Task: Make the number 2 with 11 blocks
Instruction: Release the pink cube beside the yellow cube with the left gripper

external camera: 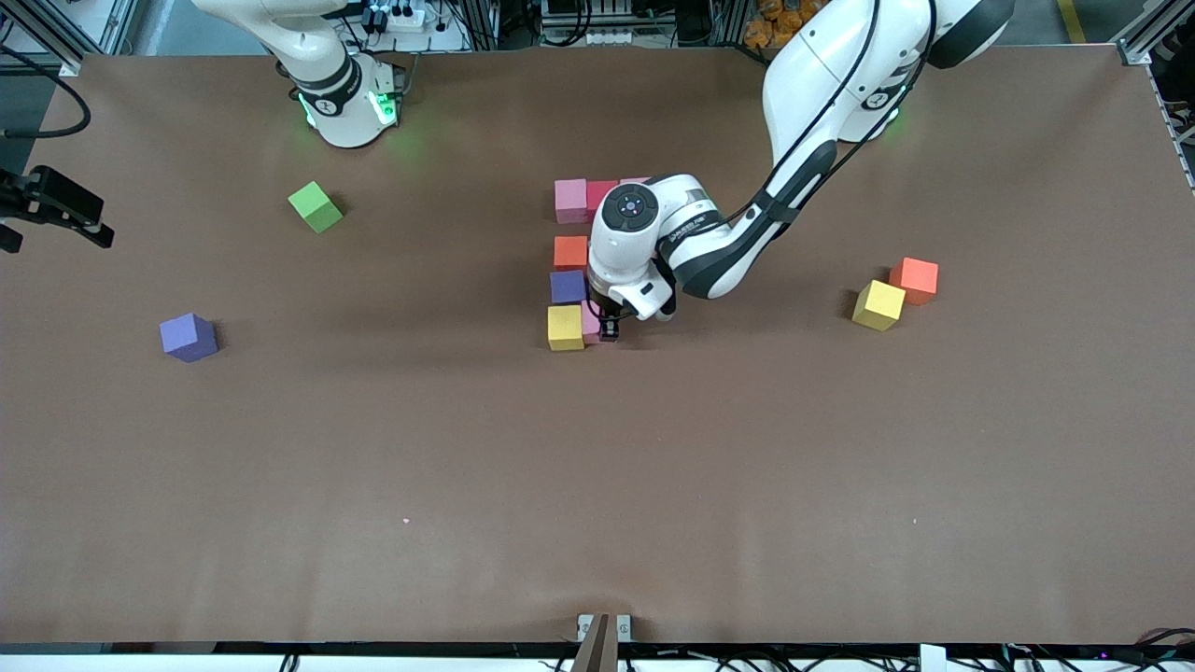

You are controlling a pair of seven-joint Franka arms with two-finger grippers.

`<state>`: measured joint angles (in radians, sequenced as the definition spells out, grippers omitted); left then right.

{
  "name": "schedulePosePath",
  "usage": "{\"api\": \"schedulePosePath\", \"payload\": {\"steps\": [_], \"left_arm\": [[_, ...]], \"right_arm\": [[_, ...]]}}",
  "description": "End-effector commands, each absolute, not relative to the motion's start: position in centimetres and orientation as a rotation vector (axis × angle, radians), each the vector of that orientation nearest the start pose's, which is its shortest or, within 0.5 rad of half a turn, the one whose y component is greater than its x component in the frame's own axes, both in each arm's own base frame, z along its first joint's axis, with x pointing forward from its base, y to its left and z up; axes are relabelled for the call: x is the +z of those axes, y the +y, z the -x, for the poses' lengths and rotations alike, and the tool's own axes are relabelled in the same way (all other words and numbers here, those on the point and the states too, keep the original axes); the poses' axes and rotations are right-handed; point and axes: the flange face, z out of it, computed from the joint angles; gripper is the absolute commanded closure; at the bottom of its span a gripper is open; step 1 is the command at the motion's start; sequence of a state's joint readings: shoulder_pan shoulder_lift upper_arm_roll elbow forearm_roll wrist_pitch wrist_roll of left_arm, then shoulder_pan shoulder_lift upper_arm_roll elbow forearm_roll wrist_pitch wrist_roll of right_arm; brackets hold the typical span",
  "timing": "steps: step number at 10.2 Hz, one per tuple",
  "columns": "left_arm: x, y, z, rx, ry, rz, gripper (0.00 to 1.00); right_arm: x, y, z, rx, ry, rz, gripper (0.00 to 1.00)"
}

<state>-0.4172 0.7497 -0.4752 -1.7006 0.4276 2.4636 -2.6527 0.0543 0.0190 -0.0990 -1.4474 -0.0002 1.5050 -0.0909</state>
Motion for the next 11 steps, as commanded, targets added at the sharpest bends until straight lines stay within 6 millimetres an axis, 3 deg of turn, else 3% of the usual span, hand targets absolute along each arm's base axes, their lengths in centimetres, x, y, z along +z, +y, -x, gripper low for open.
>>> {"api": "schedulePosePath", "payload": {"steps": [1, 2, 4, 7, 11], "left_arm": [[19.9, -51.3, -45.7, 0.056, -2.309, 2.309, 0.15], [20.1, -51.3, -45.8, 0.045, -2.303, 2.321, 0.00], [20.6, -50.8, -46.3, 0.038, -2.317, 2.315, 0.00], [23.8, -51.5, -46.0, 0.048, -2.346, 2.329, 0.00], [34.8, -51.5, -45.8, 0.064, -2.514, 2.333, 0.00]], "right_arm": [[67.1, -3.4, -55.0, -0.065, -0.068, 3.124, 0.00], [67.1, -3.8, -54.8, -0.058, -0.056, 3.124, 0.00], [67.5, -3.6, -54.2, -0.053, -0.061, 3.122, 0.00], [67.0, -2.6, -53.7, 0.023, -0.095, 3.117, 0.00], [66.9, -2.5, -54.2, 0.004, -0.097, 3.119, 0.00]]}}
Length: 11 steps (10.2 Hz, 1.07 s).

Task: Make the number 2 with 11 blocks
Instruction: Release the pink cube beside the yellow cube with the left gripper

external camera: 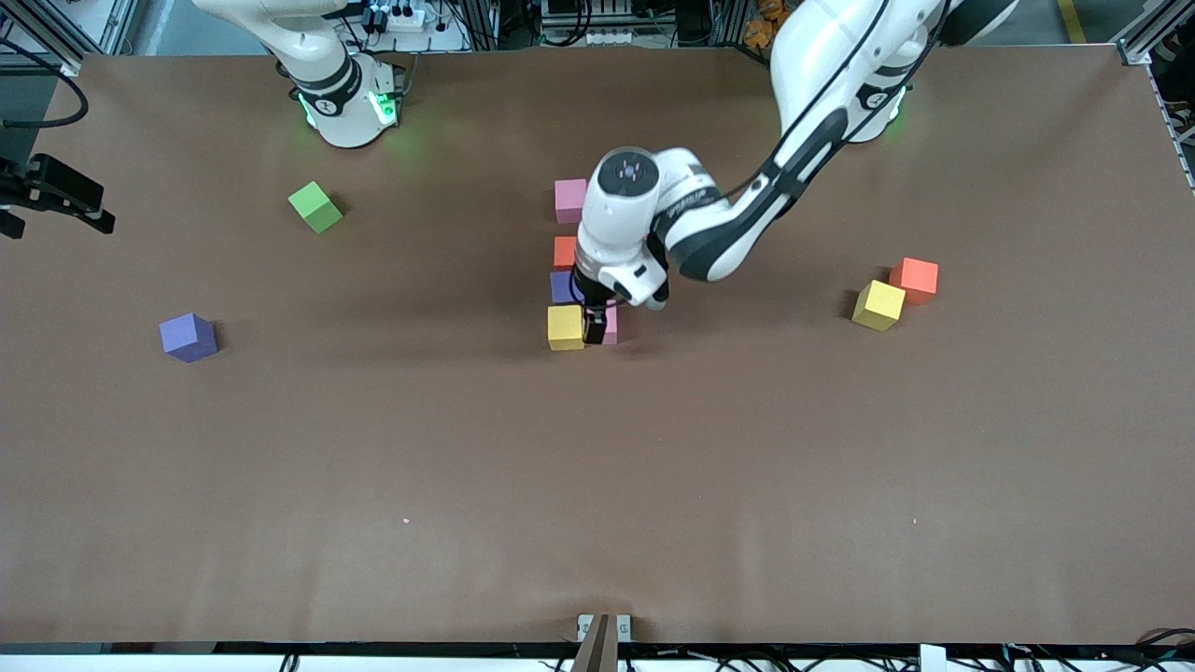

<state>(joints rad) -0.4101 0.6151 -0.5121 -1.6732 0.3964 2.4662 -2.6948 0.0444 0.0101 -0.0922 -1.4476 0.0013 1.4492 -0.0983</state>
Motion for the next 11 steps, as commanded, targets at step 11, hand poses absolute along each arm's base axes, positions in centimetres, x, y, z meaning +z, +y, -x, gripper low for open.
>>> {"api": "schedulePosePath", "payload": {"steps": [11], "left_arm": [[47.3, -32.0, -47.1, -0.180, 0.699, -3.024, 0.00]], "right_arm": [[67.5, -0.5, -53.8, -0.012, -0.150, 3.116, 0.00]]}}
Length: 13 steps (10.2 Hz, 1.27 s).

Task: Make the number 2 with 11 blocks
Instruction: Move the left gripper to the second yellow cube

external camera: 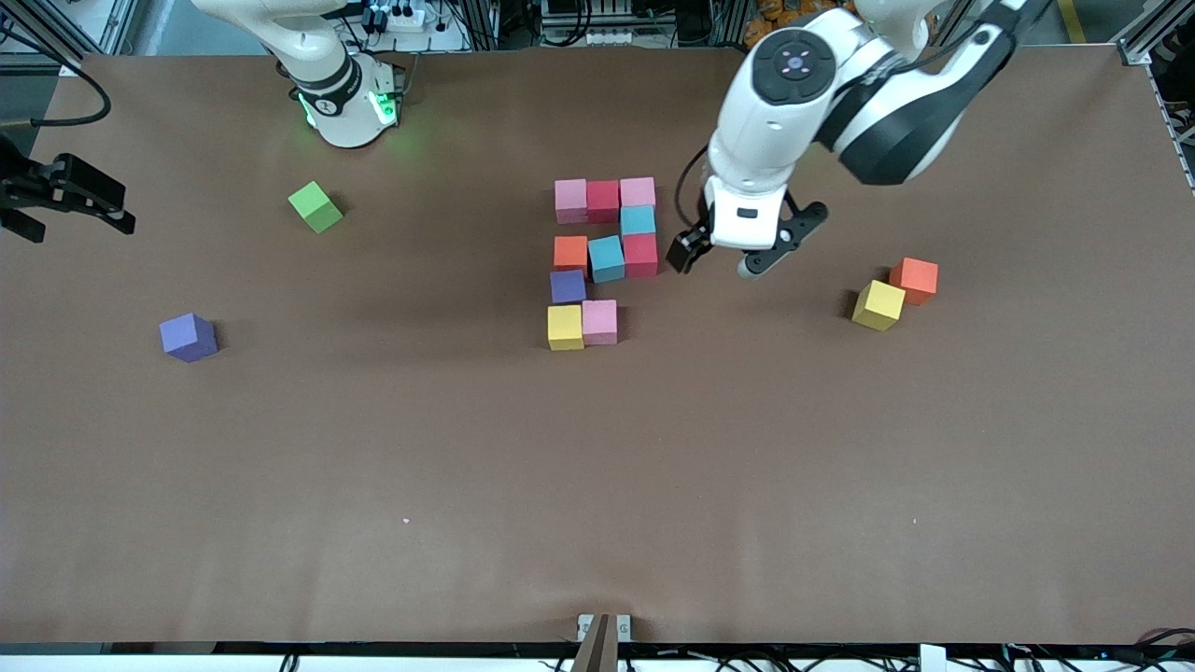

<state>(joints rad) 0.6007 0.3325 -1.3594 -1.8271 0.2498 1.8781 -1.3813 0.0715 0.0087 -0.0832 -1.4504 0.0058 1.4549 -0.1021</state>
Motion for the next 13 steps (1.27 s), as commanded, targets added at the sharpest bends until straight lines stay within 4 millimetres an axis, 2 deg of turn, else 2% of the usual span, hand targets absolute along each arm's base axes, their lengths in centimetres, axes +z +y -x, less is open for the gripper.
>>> {"api": "schedulePosePath", "payload": {"steps": [1, 2, 3, 4, 7, 8, 10, 11, 13], "left_arm": [[45.6, -29.2, -47.1, 0.242, -0.578, 3.072, 0.00], [43.1, -25.7, -47.3, 0.330, -0.396, 3.055, 0.00], [40.6, -21.3, -47.9, 0.417, -0.259, 3.053, 0.00], [39.2, -17.9, -48.0, 0.478, -0.134, 3.073, 0.00], [33.7, -10.0, -47.0, 0.531, 0.275, 3.073, 0.00], [32.5, -9.0, -46.6, 0.507, 0.293, 3.090, 0.00], [31.2, -8.5, -46.4, 0.424, 0.341, 3.044, 0.00], [30.5, -7.0, -46.8, 0.379, 0.355, 3.016, 0.00], [29.6, -5.4, -47.6, 0.290, 0.393, 3.027, 0.00]], "right_arm": [[67.9, -0.5, -53.5, -0.023, -0.153, 3.116, 0.00], [68.0, -0.6, -53.4, -0.026, -0.155, 3.115, 0.00], [68.3, -0.5, -52.8, -0.009, -0.158, 3.114, 0.00], [68.5, -0.3, -52.5, -0.002, -0.163, 3.113, 0.00], [69.1, 0.9, -51.6, 0.020, -0.202, 3.108, 0.00], [69.2, 1.0, -51.6, 0.013, -0.204, 3.109, 0.00], [69.3, 0.3, -51.8, 0.001, -0.183, 3.110, 0.00], [69.2, -0.1, -52.0, -0.014, -0.173, 3.111, 0.00], [69.2, -0.3, -52.2, -0.028, -0.163, 3.112, 0.00]]}}
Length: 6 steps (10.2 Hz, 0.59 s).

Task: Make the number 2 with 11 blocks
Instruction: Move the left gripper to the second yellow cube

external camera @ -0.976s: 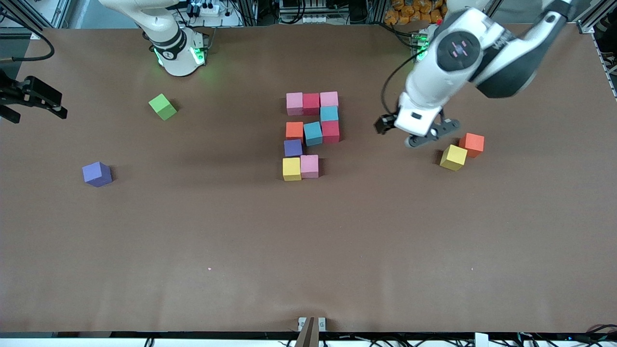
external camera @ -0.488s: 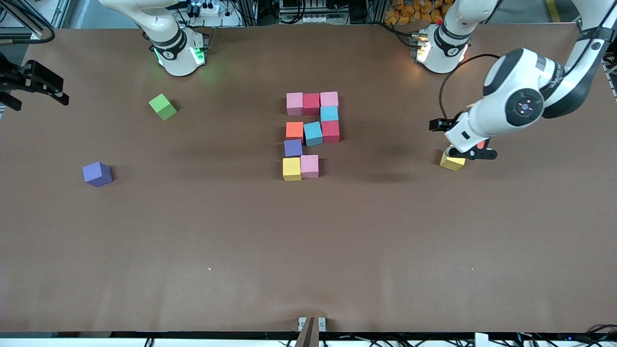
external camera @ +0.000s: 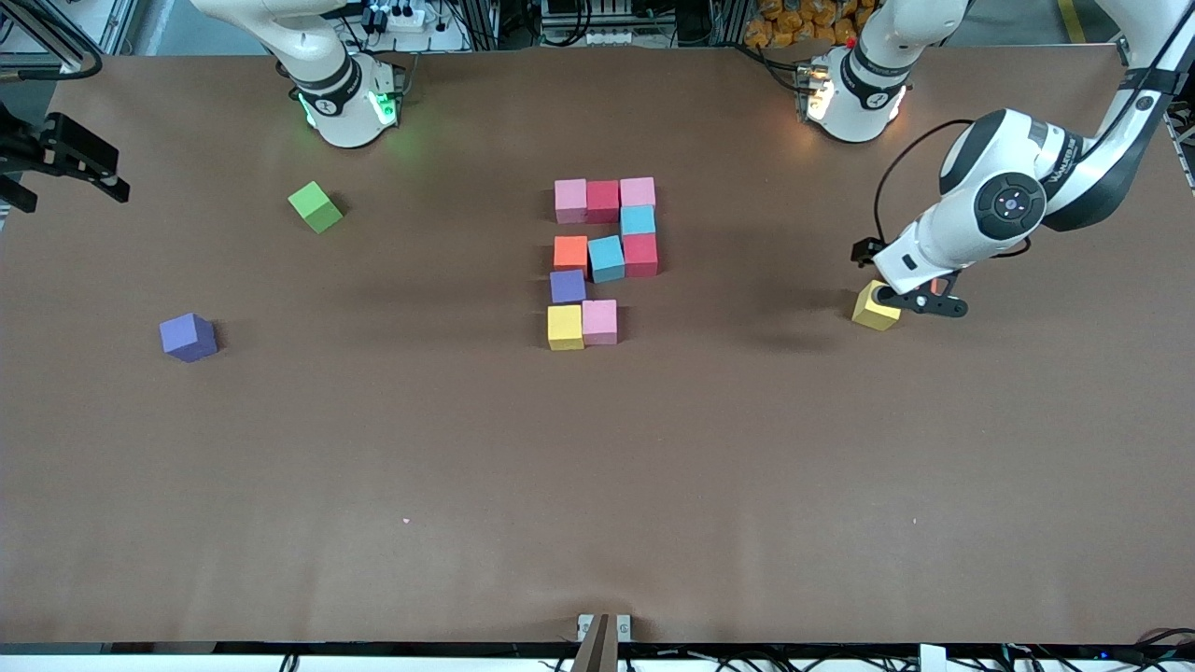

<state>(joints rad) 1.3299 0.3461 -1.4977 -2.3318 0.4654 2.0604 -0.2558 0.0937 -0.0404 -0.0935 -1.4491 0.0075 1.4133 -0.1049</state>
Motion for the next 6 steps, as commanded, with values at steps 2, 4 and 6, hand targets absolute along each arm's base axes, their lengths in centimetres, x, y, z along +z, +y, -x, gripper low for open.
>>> {"api": "schedulePosePath", "payload": {"steps": [2, 4, 6], "left_arm": [[26.6, -4.6, -47.6, 0.277, 0.422, 3.054, 0.00], [25.0, -4.6, -47.3, 0.263, 0.466, 3.039, 0.00], [24.7, -4.9, -47.2, 0.262, 0.467, 3.054, 0.00]], "right_arm": [[69.3, -1.0, -52.0, -0.028, -0.142, 3.113, 0.00], [69.3, -1.8, -52.0, -0.026, -0.116, 3.114, 0.00], [69.5, -1.8, -51.8, -0.026, -0.116, 3.114, 0.00]]}}
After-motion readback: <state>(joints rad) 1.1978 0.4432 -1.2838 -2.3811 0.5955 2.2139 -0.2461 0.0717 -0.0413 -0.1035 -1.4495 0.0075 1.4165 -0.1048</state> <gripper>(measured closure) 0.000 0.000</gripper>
